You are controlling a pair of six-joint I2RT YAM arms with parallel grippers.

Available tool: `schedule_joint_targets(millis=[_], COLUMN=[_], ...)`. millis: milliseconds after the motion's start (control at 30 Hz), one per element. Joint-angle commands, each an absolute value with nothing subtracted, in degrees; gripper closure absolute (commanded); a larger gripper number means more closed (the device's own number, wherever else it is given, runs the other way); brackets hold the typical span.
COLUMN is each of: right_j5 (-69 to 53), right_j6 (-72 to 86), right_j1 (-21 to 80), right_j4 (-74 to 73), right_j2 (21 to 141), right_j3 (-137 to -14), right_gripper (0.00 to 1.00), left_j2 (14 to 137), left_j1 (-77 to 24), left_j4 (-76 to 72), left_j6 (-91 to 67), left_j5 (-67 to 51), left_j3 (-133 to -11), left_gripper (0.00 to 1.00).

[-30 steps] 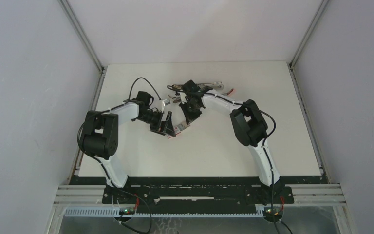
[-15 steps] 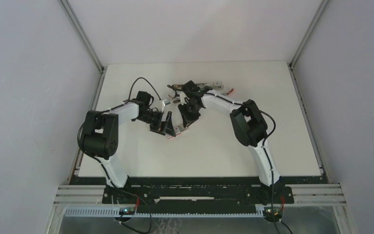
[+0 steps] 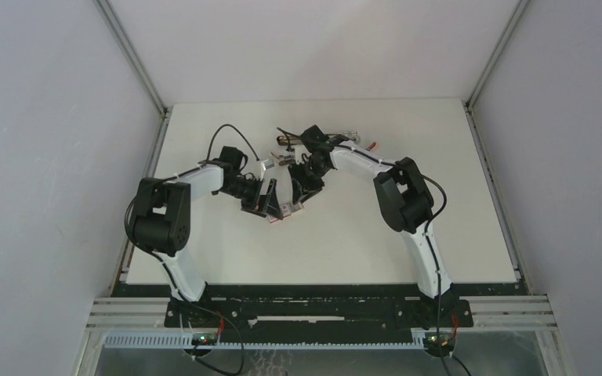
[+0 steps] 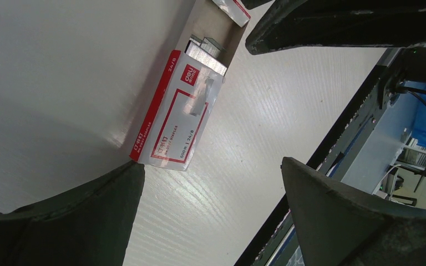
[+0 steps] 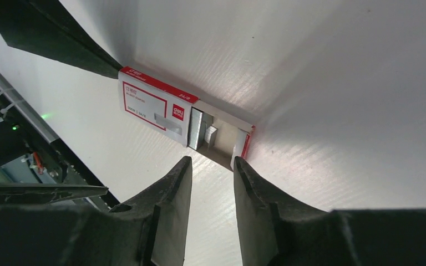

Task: Unload the staples from the stapler
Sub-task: Close the staple box at the center of the board.

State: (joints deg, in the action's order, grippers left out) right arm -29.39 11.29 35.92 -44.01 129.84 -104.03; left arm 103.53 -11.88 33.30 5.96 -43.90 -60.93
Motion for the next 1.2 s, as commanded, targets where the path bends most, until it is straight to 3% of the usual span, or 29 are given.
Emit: schedule_joint_targets(millis=[0, 233, 733, 1167], right_j5=[-32.76, -27.53, -31.73, -27.96], right_j6=[13.03, 13.11, 13.16, 11.61], right_j1=[36.10, 35.72, 33.14, 32.30], right_j4=[-42.32, -42.02, -41.44, -42.80], right_j2=[131.12, 129.49, 124.29, 129.88], right_j3=[-105.44, -104.32, -103.58, -103.88], right_gripper=[0.66, 0.63, 0.59, 0.58], left_j2=[105.52, 105.20, 105.20, 104.20], left_j1=[-12.14, -12.21, -12.16, -14.32], left_j4=[31.80, 31.76, 31.73, 33.87], left_j6=[6.65, 6.82, 6.99, 8.92], left_j5=[-40.25, -40.25, -41.50, -44.99], left_j3=[-61.52, -61.28, -61.43, -61.22], left_gripper=[0.00, 0.00, 0.00, 0.00])
